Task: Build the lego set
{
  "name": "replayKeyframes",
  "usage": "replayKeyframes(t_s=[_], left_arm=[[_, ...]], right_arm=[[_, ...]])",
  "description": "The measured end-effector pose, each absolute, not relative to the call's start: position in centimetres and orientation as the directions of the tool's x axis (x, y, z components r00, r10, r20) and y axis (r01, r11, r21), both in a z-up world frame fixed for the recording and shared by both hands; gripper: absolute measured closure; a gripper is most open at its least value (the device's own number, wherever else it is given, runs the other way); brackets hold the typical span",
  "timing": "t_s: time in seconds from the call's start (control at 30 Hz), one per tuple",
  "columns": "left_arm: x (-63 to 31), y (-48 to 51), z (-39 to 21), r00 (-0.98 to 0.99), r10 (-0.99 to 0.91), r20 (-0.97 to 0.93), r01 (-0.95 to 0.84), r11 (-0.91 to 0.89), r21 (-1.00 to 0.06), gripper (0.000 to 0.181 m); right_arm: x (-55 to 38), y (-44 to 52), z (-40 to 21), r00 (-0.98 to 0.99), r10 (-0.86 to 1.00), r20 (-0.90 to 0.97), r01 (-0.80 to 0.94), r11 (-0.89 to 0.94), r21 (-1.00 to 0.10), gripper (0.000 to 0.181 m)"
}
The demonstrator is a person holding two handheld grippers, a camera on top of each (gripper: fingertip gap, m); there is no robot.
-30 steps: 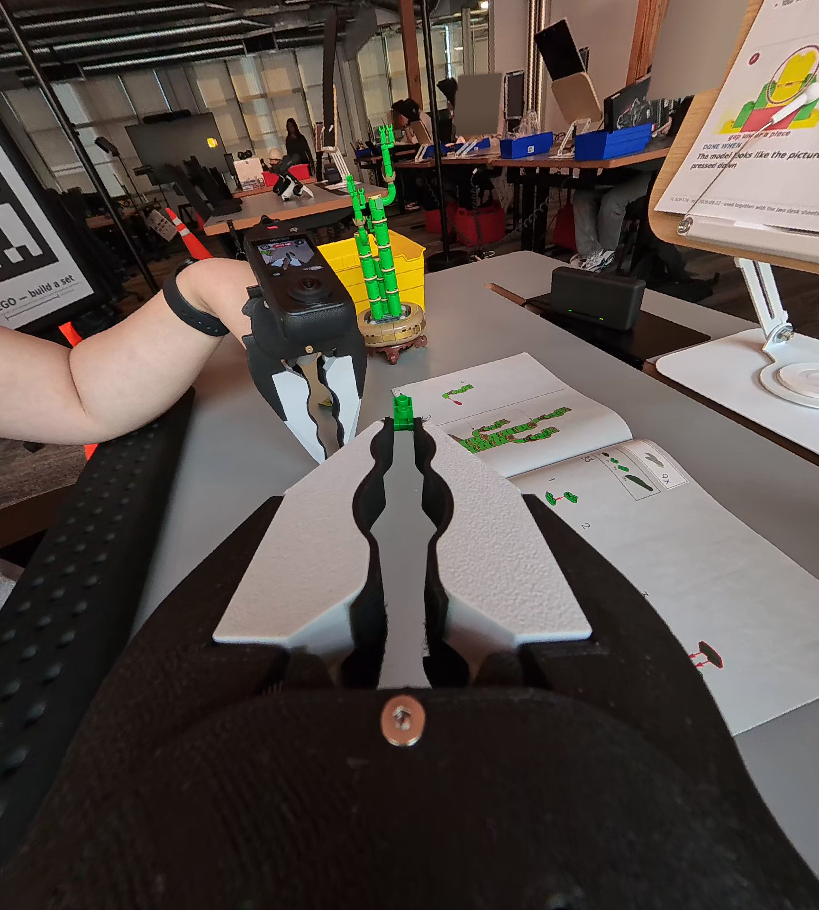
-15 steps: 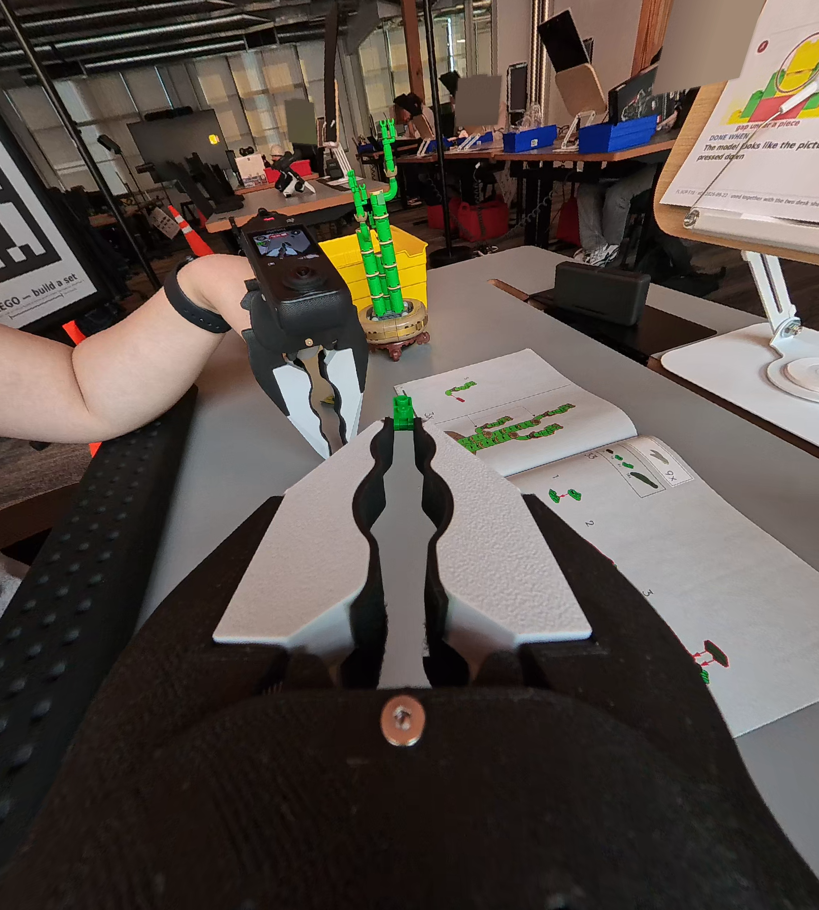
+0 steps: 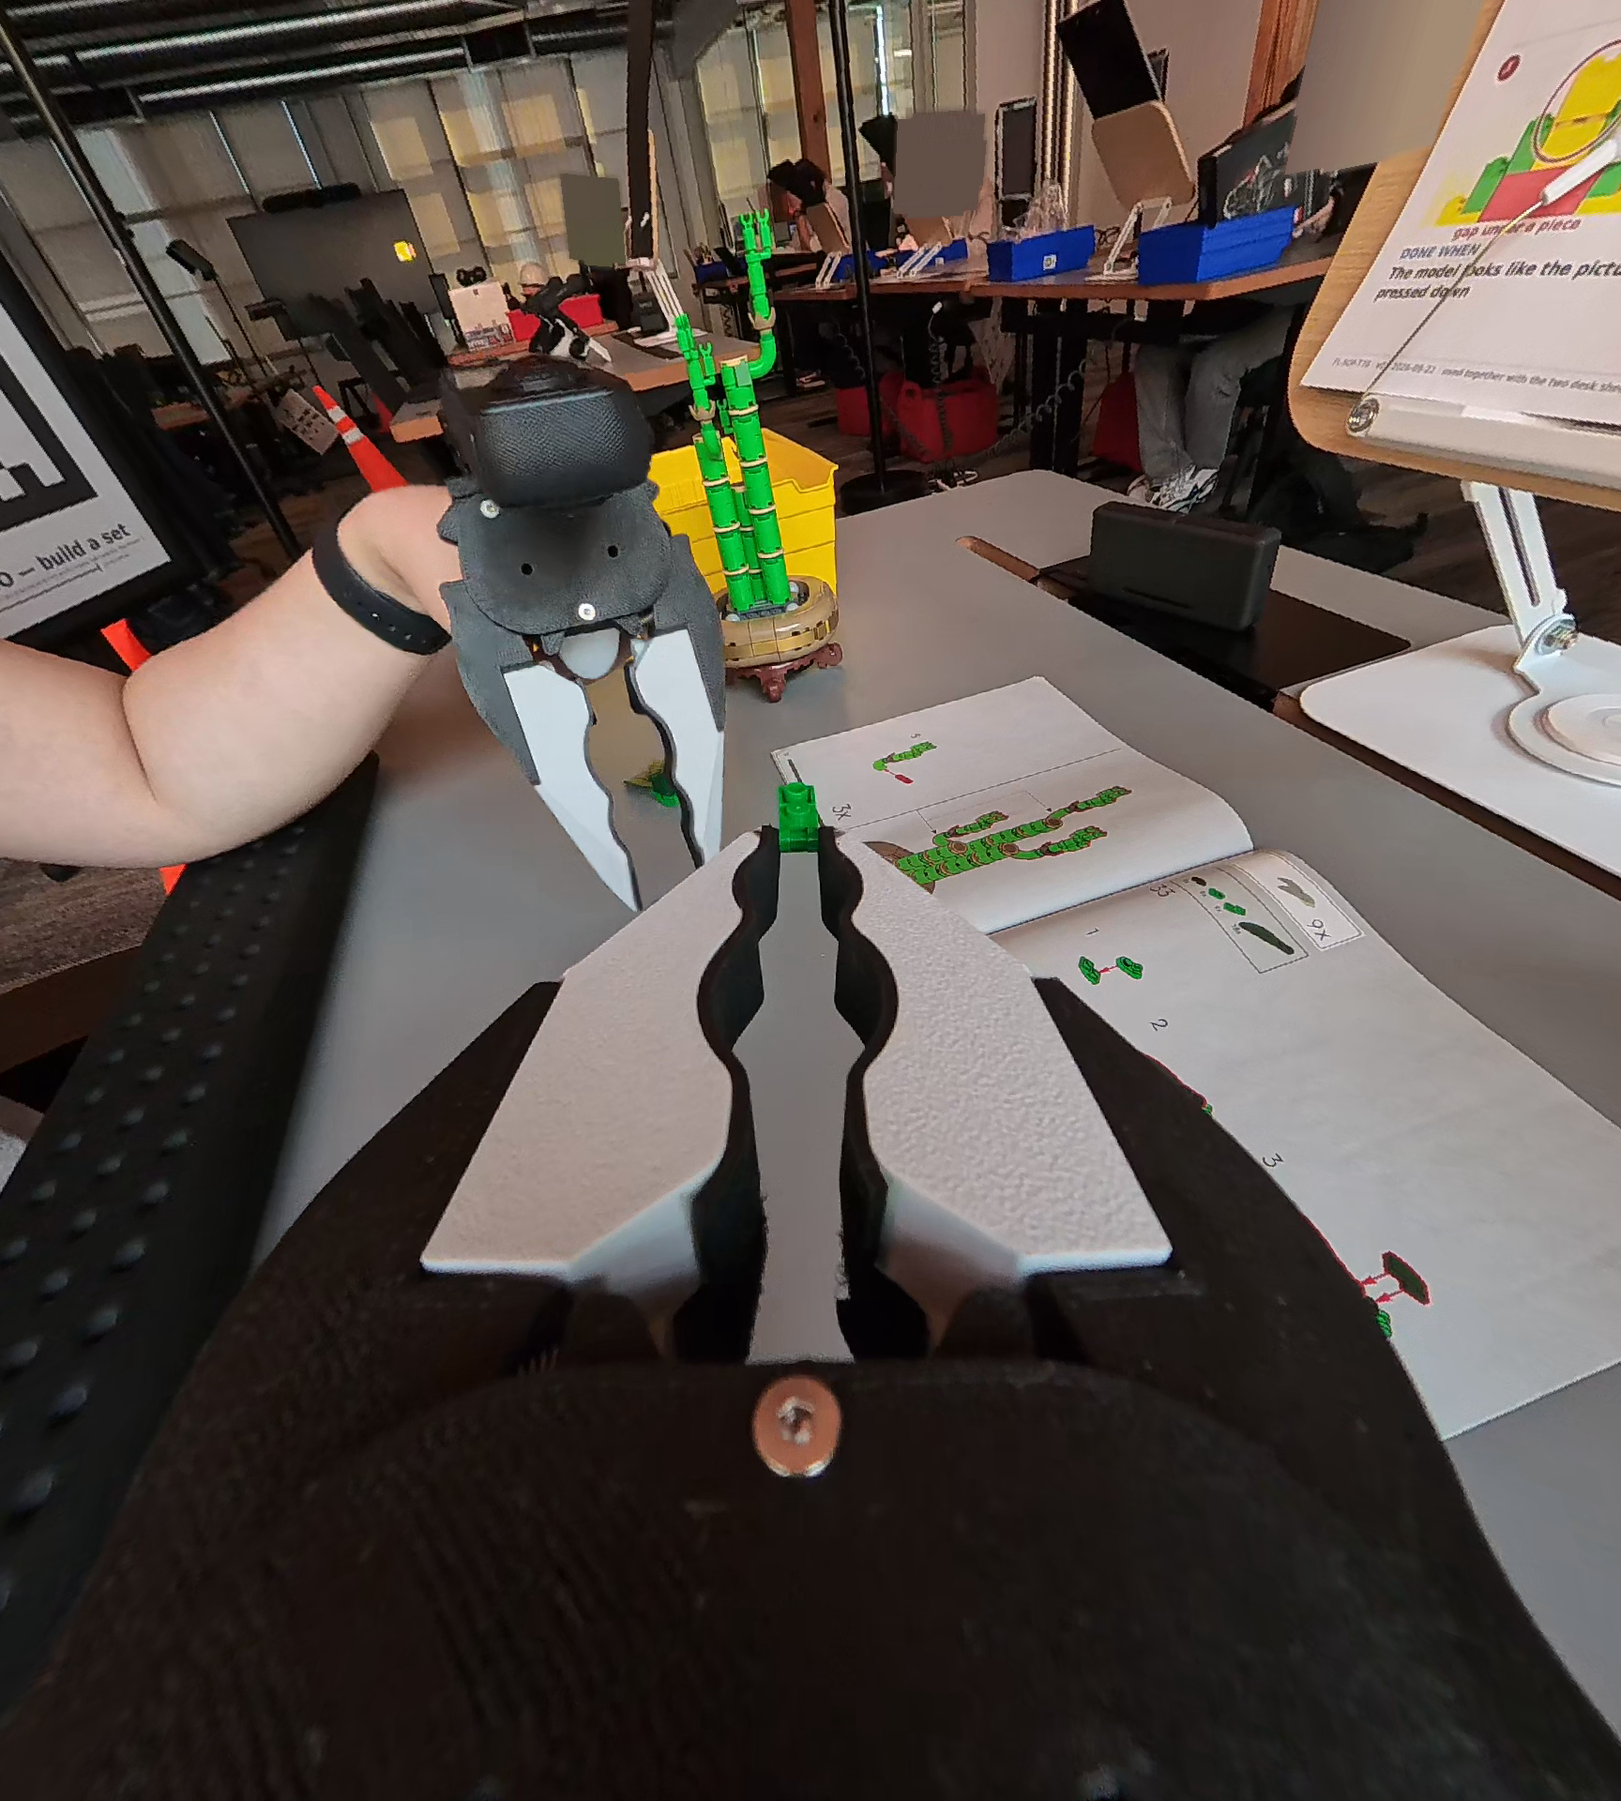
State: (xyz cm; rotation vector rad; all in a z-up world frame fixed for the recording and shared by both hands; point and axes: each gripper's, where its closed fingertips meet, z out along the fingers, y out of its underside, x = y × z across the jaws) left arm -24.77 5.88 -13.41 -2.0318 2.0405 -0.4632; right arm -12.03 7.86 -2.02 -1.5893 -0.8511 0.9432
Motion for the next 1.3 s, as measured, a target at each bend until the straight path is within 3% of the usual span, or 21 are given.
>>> replayKeyframes(t_s=[0.2,0.5,1.13,1.2,1.3], left_arm=[[-24.5,6.6,-14.8,0.008,-0.999,0.041,-0.943,-0.022,-0.333,0.151],[-24.2,5.9,-16.2,-0.155,-0.978,0.138,-0.909,0.086,-0.408,0.148],[-24.6,5.8,-16.4,-0.195,-0.979,0.059,-0.904,0.156,-0.397,0.174],[-24.2,6.5,-15.9,-0.171,-0.985,0.031,-0.893,0.142,-0.426,0.174],[-22.7,7.2,-13.5,-0.135,-0.991,0.005,-0.824,0.109,-0.556,0.174]], right_arm=[[-12.0,7.9,-2.1,0.439,0.886,-0.147,0.065,-0.194,-0.979,0.175],[-12.2,7.9,-2.7,0.433,0.888,-0.155,0.083,-0.211,-0.974,0.175],[-12.2,7.7,-2.5,0.431,0.891,-0.141,0.095,-0.201,-0.975,0.176],[-12.3,7.7,-2.5,0.431,0.892,-0.140,0.097,-0.200,-0.975,0.175],[-12.6,7.7,-2.7,0.426,0.891,-0.156,0.097,-0.216,-0.972,0.175]])
